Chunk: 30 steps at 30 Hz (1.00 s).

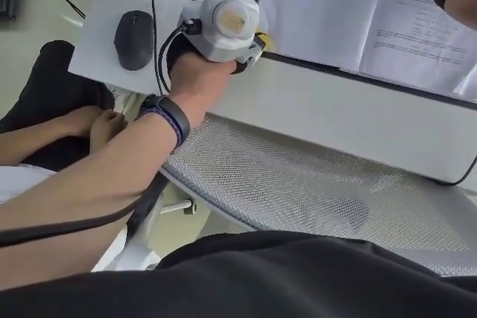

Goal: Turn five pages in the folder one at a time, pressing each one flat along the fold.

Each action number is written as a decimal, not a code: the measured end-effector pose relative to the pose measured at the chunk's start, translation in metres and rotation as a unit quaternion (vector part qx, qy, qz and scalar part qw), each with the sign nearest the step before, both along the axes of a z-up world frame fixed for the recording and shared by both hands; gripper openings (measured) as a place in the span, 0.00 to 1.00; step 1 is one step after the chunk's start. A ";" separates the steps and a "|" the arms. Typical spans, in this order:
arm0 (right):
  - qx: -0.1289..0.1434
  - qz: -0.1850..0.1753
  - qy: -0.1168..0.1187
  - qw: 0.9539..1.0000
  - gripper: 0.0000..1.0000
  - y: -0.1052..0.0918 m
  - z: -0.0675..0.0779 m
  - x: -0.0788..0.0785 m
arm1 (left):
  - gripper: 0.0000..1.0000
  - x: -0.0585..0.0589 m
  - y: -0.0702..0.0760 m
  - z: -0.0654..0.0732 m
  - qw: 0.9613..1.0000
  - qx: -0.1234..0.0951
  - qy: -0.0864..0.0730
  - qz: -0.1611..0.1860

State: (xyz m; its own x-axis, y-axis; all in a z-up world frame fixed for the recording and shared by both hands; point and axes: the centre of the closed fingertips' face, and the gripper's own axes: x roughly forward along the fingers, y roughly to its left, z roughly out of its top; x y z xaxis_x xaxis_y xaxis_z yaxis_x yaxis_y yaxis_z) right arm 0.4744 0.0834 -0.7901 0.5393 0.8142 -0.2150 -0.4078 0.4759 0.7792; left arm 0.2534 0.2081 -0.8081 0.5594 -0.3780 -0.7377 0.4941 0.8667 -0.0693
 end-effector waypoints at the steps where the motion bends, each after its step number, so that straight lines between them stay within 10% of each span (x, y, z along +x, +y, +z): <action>1: 0.000 0.008 -0.001 1.000 0.00 0.001 0.000 -0.005 | 0.00 0.000 0.000 0.000 1.000 0.000 0.000 -0.002; 17: -0.001 0.109 -0.006 0.994 0.00 0.009 -0.003 -0.080 | 0.00 -0.001 0.000 0.002 1.000 -0.002 -0.002 -0.001; 30: -0.005 0.178 0.000 0.984 0.00 0.003 -0.016 -0.171 | 0.00 -0.003 -0.001 0.002 1.000 0.001 -0.002 -0.004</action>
State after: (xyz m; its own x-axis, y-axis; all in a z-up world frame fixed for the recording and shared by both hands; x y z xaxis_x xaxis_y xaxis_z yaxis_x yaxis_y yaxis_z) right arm 0.3035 0.0866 -0.8063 0.2199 0.9496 -0.2234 -0.5500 0.3098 0.7755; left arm 0.2509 0.2075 -0.8058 0.5597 -0.3813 -0.7357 0.5013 0.8628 -0.0658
